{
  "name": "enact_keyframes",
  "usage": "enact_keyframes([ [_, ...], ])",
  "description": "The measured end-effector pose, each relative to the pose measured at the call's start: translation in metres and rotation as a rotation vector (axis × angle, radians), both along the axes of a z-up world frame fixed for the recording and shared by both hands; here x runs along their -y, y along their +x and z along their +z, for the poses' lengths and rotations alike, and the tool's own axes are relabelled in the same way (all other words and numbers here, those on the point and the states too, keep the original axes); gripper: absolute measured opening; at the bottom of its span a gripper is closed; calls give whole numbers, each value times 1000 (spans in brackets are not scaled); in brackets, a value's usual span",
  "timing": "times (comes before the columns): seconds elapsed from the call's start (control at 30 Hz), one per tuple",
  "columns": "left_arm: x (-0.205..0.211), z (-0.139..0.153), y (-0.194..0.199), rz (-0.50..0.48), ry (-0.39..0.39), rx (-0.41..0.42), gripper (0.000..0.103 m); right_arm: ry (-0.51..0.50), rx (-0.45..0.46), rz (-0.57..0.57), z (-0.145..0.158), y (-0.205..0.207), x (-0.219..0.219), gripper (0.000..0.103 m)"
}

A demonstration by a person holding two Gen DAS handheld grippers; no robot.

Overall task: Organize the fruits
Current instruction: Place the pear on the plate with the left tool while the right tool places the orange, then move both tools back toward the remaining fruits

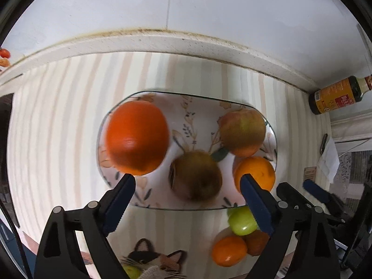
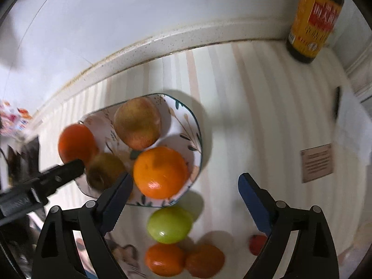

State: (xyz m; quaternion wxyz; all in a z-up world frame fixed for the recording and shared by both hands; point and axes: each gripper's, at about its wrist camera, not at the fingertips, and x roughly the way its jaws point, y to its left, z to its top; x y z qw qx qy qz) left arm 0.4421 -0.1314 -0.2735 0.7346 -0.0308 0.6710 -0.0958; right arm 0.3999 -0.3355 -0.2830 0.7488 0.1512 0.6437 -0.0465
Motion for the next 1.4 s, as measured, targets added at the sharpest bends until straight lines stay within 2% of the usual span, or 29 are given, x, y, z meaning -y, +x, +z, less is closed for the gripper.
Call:
enact_keyframes([
  [0.17, -14, 10, -25, 14, 67, 38, 92, -80, -17, 48, 11, -15, -14, 94],
  [0.4, -27, 34, -61, -7, 113, 91, 92, -107, 34, 66, 46, -45, -34, 94],
  [0.53, -41, 59, -83, 6, 112, 142, 92, -147, 81, 85, 75, -63, -47, 94],
  [0.77, -53, 108, -124, 3, 105, 241, 92, -144, 163, 82, 128, -101, -61, 94],
  [1.0, -60, 145, -159, -8, 85, 300, 92, -153, 238, 99, 178, -135, -76, 94],
  [1.23, -68, 168, -180, -3, 70, 331, 92, -145, 291, 109, 212, -162, -88, 94],
  [1.4, -70, 175, -188, 2, 62, 342, 92, -115, 316, 96, 223, -171, -90, 94],
])
